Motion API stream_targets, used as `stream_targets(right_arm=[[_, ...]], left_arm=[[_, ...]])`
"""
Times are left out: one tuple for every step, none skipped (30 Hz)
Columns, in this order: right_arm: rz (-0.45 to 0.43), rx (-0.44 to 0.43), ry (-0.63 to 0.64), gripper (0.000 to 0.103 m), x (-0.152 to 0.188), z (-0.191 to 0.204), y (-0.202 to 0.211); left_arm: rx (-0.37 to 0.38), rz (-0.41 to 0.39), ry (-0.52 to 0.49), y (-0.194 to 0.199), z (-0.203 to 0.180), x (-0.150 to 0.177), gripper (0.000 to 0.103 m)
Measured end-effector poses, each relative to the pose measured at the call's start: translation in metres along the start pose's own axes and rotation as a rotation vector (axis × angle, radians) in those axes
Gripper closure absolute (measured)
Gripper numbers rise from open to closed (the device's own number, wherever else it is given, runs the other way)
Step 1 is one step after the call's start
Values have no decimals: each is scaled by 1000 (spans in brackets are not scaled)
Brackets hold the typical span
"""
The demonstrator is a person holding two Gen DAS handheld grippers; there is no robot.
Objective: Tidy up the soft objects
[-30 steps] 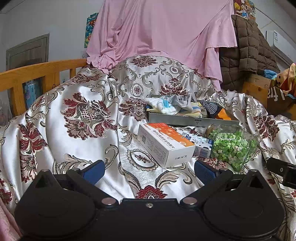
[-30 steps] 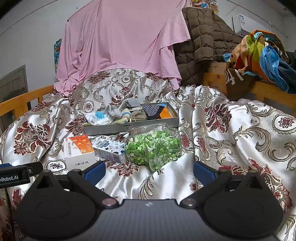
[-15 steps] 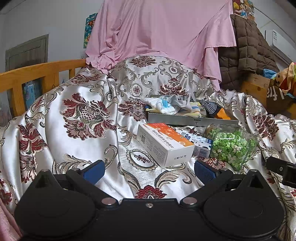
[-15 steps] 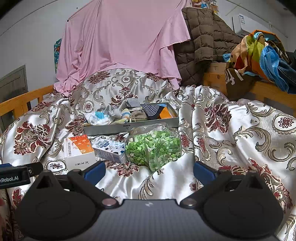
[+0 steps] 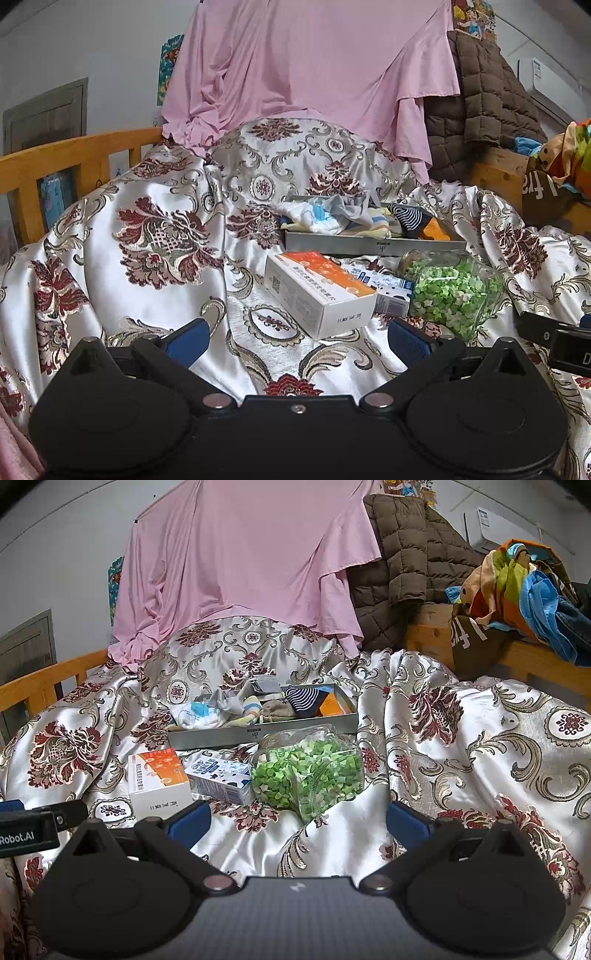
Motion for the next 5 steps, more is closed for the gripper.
stream_targets(right_arm=[[0,0,0,0,0,0,0],[0,1,0,0,0,0,0],[-1,1,0,0,0,0,0],[0,1,0,0,0,0,0],[0,1,0,0,0,0,0]], left_arm=[[3,-2,0,0,0,0,1],[5,-3,0,1,0,0,1],[5,-3,-2,0,0,0,1],[4,-1,-4,0,0,0,1],[3,0,-6,0,0,0,1]])
Point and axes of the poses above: each gripper's, at about its wrist camera, not at the fingertips, and y roughly against the way its jaws point, z to its left, x to its underside, the point moved 7 cm from there along -y, roughly the way its jaws point, and after that the axes turned 13 degrees about -x, right-handed, at the moved point
